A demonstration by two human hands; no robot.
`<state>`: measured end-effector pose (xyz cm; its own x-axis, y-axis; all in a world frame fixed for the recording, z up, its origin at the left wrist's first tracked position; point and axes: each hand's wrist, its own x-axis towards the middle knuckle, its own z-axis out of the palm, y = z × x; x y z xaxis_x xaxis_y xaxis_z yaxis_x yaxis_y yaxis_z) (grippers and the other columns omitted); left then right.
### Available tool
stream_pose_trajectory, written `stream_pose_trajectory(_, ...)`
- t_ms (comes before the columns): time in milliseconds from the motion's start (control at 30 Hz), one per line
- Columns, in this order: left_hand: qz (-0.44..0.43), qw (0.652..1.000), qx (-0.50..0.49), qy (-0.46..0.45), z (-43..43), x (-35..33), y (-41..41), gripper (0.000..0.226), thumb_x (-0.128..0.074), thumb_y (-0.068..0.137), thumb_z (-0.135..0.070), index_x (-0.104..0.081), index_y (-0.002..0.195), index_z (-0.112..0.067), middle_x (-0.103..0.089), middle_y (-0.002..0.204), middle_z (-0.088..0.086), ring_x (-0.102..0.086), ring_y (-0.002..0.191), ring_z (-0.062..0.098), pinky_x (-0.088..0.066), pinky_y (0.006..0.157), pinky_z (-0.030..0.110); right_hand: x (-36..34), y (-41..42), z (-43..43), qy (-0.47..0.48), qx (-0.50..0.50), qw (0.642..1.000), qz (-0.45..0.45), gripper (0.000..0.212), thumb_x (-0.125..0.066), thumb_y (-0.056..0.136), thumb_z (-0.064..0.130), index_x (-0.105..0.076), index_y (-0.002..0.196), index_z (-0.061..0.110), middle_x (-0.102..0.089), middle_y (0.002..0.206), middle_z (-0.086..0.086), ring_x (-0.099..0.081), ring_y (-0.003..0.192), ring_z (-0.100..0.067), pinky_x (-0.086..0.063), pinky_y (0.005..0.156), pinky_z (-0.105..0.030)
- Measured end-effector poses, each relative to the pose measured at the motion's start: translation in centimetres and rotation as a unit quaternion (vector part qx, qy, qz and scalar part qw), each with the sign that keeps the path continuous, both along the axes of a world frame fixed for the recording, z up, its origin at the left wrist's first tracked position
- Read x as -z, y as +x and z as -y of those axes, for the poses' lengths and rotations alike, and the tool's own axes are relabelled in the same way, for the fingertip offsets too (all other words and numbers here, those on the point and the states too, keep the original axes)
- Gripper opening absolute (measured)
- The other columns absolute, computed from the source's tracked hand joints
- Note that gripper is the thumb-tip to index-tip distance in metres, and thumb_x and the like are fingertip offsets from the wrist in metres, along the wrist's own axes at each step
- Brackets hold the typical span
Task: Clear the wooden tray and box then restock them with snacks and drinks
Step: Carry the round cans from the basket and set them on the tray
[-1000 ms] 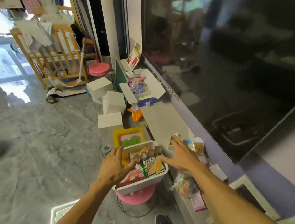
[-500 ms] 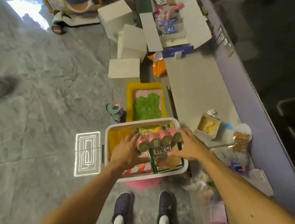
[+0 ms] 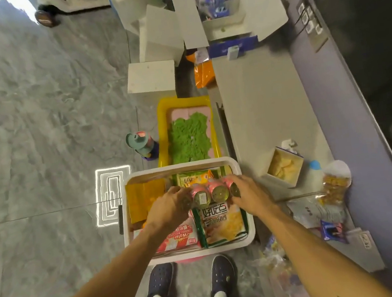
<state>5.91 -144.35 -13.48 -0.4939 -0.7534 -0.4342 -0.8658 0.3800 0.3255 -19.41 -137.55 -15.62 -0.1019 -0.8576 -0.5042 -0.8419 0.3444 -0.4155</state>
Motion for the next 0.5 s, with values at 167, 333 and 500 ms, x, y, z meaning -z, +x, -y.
stream_pose_trajectory(167, -0.048, 0.998, 0.004, 0.039, 2.3, -4.5, 1.0, 0.063, -0.083, 0.079, -0.032, -0.057, 0.137, -0.037, -0.073, 0.127, -0.002, -0.074, 0.094, 0.021, -0.061, 0.075, 0.033, -5.5, -0.5, -0.2, -0.003, 0.004, 1.000, 0.003, 0.044, -0.076, 0.077, 0.032, -0.061, 0.119, 0.028, -0.066, 0.120, 0.004, -0.068, 0.102, -0.026, -0.056, 0.079, -0.040)
stream_pose_trajectory(333, -0.114, 0.993, 0.019, 0.031, 3.4, -11.2, 1.6, 0.063, -0.084, 0.081, -0.045, -0.056, 0.137, -0.040, -0.076, 0.115, -0.003, -0.073, 0.094, 0.022, -0.058, 0.077, 0.032, -13.6, -0.9, -1.6, -0.046, 0.064, 0.997, 0.017, 0.048, -0.079, 0.076, 0.038, -0.059, 0.119, 0.036, -0.068, 0.115, 0.008, -0.067, 0.100, -0.020, -0.057, 0.078, -0.040)
stream_pose_trajectory(500, -0.210, 0.974, 0.077, 0.044, 4.8, -18.6, 2.2, 0.058, -0.074, 0.075, -0.071, -0.048, 0.127, -0.063, -0.072, 0.111, -0.019, -0.074, 0.093, 0.006, -0.063, 0.079, 0.035, -23.1, -0.3, -4.3, -0.126, 0.130, 0.983, 0.013, 0.054, -0.089, 0.075, 0.047, -0.056, 0.115, 0.032, -0.069, 0.113, 0.006, -0.066, 0.098, -0.023, -0.057, 0.078, -0.045)
